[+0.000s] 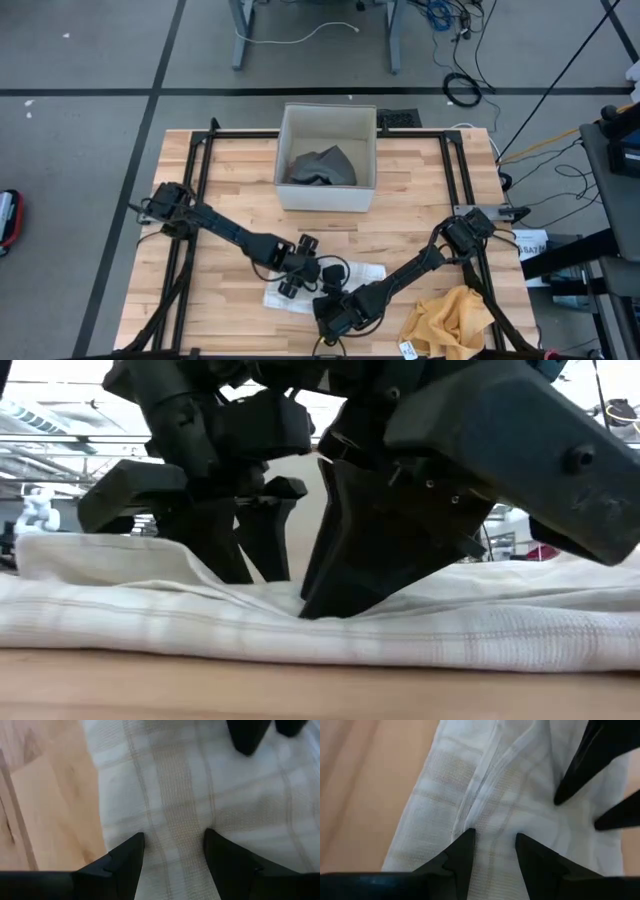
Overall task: Fold towel
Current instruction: Fold the white patterned towel
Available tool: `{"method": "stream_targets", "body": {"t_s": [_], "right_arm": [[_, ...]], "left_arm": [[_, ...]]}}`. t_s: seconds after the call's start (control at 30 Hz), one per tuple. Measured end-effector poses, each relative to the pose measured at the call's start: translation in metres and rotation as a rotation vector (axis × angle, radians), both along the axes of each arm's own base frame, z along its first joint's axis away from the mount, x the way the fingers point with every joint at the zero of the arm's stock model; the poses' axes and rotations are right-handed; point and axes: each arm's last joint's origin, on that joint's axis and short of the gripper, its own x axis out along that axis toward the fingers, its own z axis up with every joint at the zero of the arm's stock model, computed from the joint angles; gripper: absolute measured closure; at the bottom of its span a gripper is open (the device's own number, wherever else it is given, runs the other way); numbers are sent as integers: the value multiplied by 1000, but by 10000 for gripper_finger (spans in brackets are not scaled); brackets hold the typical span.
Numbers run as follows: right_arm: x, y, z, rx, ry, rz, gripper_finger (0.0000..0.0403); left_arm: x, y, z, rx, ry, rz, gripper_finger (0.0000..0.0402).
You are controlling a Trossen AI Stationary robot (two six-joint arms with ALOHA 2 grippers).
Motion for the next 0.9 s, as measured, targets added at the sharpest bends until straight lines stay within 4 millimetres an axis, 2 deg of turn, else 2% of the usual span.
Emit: {"method": "stream_targets", "body": {"t_s": [0.13,0.3,0.37,0.5,0.57,0.73,0.9], "right_arm": [[-3,-3,-1,-15,39,-9,264],[-8,-5,13,-10,41,-7,264],[-11,-5,24,-4,32,-4,264],[-18,-2,60,43,-54,1,264],[-22,0,72,50,-86,2,264],[-41,7,95,42,-107,-10,264],[-72,10,88,-16,38,-145,264]], "left_arm": [[0,4,-2,-35,23,5,186],[-1,2,11,-34,-31,-23,186],[-2,2,15,-33,-40,-31,186],[-5,4,26,-7,-64,-46,186],[-5,4,31,4,-91,-50,186],[-4,5,36,18,-119,-43,186],[-5,2,36,18,-123,-52,186]]}}
